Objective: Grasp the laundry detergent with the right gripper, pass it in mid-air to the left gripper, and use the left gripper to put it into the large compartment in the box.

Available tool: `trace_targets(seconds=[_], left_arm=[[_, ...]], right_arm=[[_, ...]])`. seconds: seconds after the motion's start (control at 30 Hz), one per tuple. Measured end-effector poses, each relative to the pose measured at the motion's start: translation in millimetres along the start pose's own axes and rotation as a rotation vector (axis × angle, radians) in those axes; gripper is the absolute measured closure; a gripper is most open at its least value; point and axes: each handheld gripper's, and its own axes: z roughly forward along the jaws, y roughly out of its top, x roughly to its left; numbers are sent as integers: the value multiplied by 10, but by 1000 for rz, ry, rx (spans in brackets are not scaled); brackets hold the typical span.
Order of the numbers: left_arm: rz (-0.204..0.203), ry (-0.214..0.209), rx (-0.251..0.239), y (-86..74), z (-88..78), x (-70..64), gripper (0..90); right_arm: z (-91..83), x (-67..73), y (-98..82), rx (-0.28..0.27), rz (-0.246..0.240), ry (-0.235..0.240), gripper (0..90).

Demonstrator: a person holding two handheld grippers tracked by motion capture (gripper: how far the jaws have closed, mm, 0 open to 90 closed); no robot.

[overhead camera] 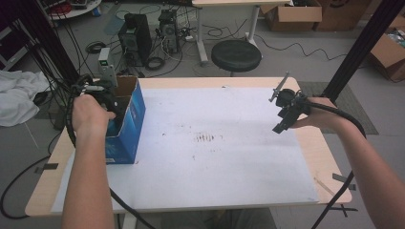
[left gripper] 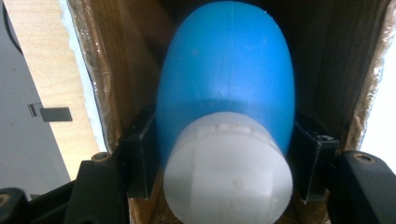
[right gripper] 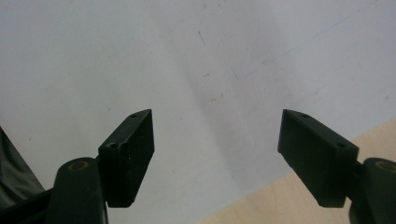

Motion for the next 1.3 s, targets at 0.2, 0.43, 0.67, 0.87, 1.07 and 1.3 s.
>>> trace_targets(seconds=[0.2,0.43,0.67,0.87,1.07,1.3], left_arm=[[-1,1,-1,-4,0,-4,378],[2,-10,8,-13,4,-7,369],[13,5,-15,-64,-86,4,284],[65,30,-73,-168,-386,-68,212],[177,40,-144,-214,-617,-356,161],[290,19,-191,-163,-591,-774,154]], right_arm=[[0,2,-9,-1,1,-1,271],[-14,29,-7,-2,1,1,270],[-39,58,-12,-8,6,0,270],[-54,59,-3,-22,3,2,270],[-33,57,37,-28,8,9,257],[-46,90,83,-43,6,11,245]])
